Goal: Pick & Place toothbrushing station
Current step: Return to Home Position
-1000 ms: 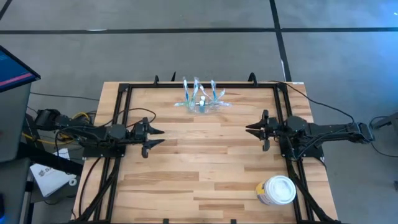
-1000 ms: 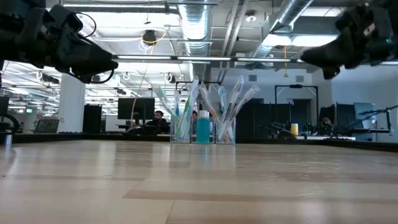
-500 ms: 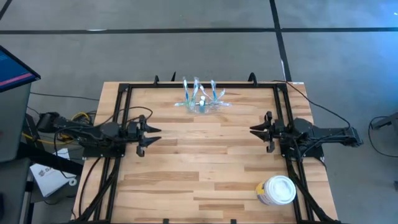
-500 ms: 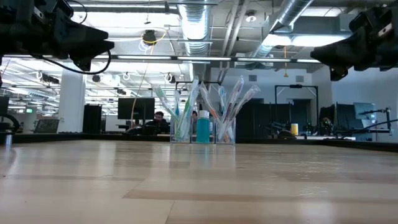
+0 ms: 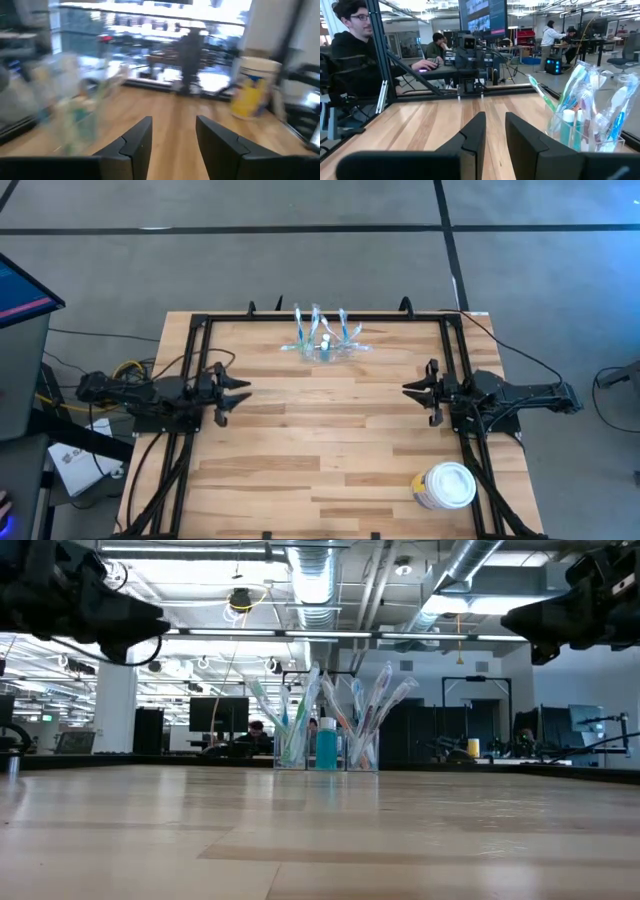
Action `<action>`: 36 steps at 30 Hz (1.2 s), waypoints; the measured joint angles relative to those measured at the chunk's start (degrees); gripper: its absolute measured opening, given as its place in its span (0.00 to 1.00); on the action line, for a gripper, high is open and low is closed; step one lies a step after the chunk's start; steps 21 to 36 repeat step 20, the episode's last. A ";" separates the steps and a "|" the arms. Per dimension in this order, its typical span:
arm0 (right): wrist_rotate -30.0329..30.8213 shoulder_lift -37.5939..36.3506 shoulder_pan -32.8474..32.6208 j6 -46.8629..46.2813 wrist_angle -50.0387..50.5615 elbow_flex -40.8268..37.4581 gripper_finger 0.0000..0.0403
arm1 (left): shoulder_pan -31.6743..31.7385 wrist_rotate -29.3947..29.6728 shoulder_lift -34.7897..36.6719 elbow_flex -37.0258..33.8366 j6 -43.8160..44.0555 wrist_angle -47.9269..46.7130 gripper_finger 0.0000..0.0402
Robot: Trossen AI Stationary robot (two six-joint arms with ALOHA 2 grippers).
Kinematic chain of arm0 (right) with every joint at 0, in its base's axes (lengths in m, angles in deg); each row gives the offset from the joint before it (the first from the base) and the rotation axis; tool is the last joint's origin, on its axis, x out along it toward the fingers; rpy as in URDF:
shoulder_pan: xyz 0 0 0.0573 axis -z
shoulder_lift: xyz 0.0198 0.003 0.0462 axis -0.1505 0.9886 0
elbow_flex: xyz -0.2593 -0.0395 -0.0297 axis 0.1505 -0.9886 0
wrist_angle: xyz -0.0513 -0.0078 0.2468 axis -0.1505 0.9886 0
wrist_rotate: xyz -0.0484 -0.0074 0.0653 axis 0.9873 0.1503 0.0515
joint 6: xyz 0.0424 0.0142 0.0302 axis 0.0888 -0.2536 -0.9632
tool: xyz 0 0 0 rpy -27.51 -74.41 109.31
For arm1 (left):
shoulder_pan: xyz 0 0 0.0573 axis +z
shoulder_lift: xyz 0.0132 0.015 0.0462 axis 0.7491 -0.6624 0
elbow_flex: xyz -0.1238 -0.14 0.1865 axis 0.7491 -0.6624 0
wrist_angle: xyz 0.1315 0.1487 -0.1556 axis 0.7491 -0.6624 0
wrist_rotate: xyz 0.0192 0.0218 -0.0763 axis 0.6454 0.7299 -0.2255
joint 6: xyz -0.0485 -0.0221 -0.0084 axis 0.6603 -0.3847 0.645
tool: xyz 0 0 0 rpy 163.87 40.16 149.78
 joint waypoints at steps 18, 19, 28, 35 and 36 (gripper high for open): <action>-0.10 1.68 0.15 -9.13 1.91 -0.02 0.16 | -0.26 -8.81 -2.63 0.37 2.61 -4.63 0.36; -0.05 1.67 0.16 -9.13 1.89 -0.02 0.16 | -0.26 -8.83 -3.46 0.35 2.61 -4.53 0.36; -0.05 1.73 0.16 -9.14 1.91 -0.02 0.16 | -0.26 -8.83 -4.21 0.32 2.61 -4.38 0.36; -0.05 1.73 0.16 -9.14 1.91 -0.02 0.16 | -0.26 -8.83 -4.21 0.32 2.61 -4.38 0.36; -0.05 1.73 0.16 -9.14 1.91 -0.02 0.16 | -0.26 -8.83 -4.21 0.32 2.61 -4.38 0.36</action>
